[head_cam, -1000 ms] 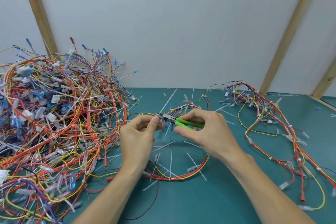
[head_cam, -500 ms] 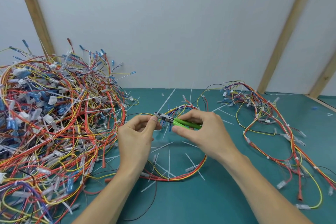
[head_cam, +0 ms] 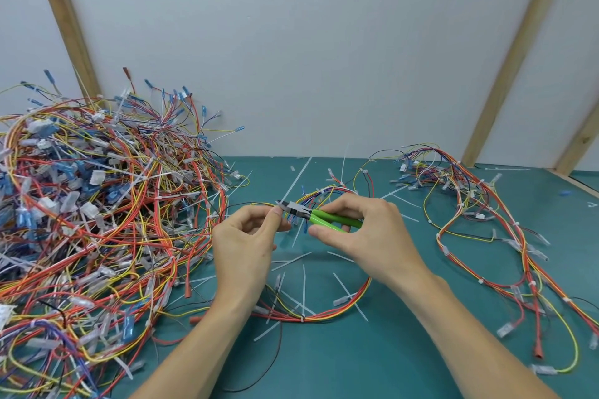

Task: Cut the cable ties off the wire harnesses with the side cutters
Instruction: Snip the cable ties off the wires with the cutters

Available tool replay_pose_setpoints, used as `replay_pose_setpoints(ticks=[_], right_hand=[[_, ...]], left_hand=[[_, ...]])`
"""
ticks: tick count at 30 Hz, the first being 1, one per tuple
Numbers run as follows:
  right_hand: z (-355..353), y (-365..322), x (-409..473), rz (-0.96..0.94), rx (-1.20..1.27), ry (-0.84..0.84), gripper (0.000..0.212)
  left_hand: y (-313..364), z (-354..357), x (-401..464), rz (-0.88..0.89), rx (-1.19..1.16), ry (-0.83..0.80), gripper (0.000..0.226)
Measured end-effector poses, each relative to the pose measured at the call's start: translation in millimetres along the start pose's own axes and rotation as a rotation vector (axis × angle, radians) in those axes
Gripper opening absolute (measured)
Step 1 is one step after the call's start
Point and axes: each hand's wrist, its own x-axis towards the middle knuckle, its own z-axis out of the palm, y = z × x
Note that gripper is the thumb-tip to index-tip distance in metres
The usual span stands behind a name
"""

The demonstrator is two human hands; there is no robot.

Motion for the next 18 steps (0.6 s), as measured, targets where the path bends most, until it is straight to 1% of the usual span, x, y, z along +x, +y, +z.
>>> replay_pose_setpoints(ticks=[12, 14, 18], right_hand=[[0.6, 2.2, 0.6, 0.014, 0.087, 0.014, 0.018], [0.8, 3.1, 1.0, 0.015, 0.104, 0.048, 0.017], [2.3, 3.6, 4.6, 0.068, 0.147, 0.206, 0.013]], left_hand=[[0.2, 1.6, -0.2, 0.008, -0.004, 0.005, 0.013], [0.0, 1.1, 0.1, 0.015, -0.011, 0.01, 0.013], [-0.1, 0.6, 2.0, 0.002, -0.041, 0.004, 0.013]])
